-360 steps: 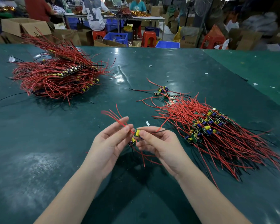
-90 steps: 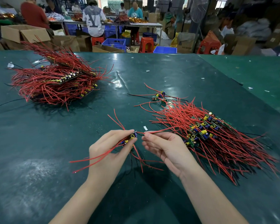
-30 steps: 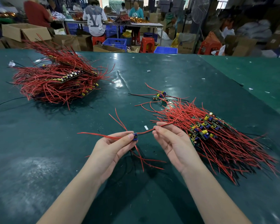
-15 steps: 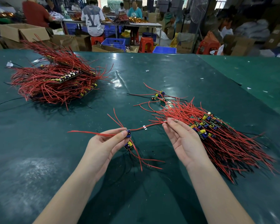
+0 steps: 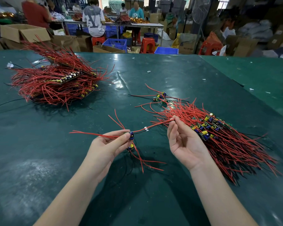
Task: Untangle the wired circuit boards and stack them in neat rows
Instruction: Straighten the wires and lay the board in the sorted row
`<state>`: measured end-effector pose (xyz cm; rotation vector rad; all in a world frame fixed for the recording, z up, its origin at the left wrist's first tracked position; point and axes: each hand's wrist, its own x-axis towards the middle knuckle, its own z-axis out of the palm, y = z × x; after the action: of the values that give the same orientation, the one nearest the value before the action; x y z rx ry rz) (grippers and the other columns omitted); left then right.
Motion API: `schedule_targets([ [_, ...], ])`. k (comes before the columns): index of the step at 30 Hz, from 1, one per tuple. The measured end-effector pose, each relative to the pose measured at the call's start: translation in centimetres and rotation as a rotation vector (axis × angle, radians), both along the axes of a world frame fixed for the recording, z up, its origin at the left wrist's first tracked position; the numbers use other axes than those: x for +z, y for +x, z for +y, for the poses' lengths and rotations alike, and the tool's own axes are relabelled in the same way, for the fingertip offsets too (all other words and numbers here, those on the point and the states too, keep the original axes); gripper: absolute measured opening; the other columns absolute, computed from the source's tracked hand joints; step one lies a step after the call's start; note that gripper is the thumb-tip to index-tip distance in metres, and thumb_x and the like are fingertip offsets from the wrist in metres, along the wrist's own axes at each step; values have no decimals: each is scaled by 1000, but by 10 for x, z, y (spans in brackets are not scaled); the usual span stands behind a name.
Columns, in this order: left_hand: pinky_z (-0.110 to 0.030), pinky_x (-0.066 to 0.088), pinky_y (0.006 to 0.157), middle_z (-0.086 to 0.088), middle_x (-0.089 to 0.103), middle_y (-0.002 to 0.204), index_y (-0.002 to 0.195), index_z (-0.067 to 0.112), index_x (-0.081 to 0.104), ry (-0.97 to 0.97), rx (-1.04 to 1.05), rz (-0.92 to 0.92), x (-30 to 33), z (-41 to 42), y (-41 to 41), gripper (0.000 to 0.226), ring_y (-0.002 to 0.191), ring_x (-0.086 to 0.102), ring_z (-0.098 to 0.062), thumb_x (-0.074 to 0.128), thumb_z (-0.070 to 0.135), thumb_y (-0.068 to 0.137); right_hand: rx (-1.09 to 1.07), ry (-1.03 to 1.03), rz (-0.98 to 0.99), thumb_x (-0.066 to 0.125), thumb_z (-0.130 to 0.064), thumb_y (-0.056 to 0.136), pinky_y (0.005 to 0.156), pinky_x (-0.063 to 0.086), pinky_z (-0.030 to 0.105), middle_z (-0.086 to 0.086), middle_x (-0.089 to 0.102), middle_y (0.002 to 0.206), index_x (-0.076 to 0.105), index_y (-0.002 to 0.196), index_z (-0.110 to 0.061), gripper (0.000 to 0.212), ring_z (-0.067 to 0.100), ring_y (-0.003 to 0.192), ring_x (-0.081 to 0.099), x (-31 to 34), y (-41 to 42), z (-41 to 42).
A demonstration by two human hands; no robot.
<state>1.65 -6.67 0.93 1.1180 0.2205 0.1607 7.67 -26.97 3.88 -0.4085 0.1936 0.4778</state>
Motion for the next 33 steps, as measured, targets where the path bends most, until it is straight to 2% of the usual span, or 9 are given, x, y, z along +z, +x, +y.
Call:
schedule_targets([
  [1,-19,56,70,-14,74,91,95,-1,72,5,-5,7,1,0,0,29,83,72,-18,71,12,69,-1,14,-5,93,7,34,49,54,17,9,70,76,75,76,2,45,14,64,70,0,-1,1],
  [5,-12,53,67,-4,74,84,92,6,74,-22,-1,6,2,1,0,25,72,67,-7,71,15,68,-44,-94,-59,75,-8,65,53,54,15,6,73,81,77,79,-4,14,10,67,70,-2,-1,6],
  [10,-14,53,73,-9,74,97,90,3,77,-147,-88,-37,4,-12,-1,24,84,70,-9,60,16,79,122,-450,-318,75,-15,63,63,56,19,7,73,93,67,106,-7,44,11,68,68,-14,-7,20],
  [14,-18,53,82,-15,70,113,103,-1,72,-98,-189,-58,6,-19,-5,33,101,67,-16,49,19,90,268,-619,-475,75,-18,67,68,56,23,5,73,85,75,87,-12,21,10,68,67,-21,-20,34],
  [19,-21,55,80,-13,71,108,114,0,66,-105,-177,-56,8,-19,-6,34,92,68,-19,50,18,89,138,-602,-455,72,-13,71,66,56,23,11,72,80,76,77,-10,8,16,69,70,-21,-22,37],
  [22,-22,56,77,-8,68,92,110,1,69,-149,-96,-28,9,-15,-4,31,87,68,-21,55,17,87,-155,-557,-368,69,-7,77,62,56,21,12,71,77,70,79,-5,3,16,65,69,-19,-17,36],
  [26,-23,57,77,-10,65,88,103,-2,70,-117,-46,-17,7,-10,-3,24,84,68,-21,50,9,95,-482,-408,-244,61,-3,90,64,56,19,11,74,87,65,88,-3,5,18,74,72,-11,-5,13],
  [29,-23,56,74,-11,65,85,100,-5,69,-67,-11,-46,7,-4,-2,24,81,68,-20,48,6,96,-572,-306,-122,62,1,89,64,55,17,10,75,91,64,96,1,7,18,82,73,-6,2,-3],
  [33,-21,57,71,-7,67,76,91,-1,70,13,85,-54,9,12,1,27,74,68,-16,44,0,98,-576,-214,-9,58,6,90,61,54,14,9,73,91,63,100,1,12,16,80,74,-5,6,-10],
])
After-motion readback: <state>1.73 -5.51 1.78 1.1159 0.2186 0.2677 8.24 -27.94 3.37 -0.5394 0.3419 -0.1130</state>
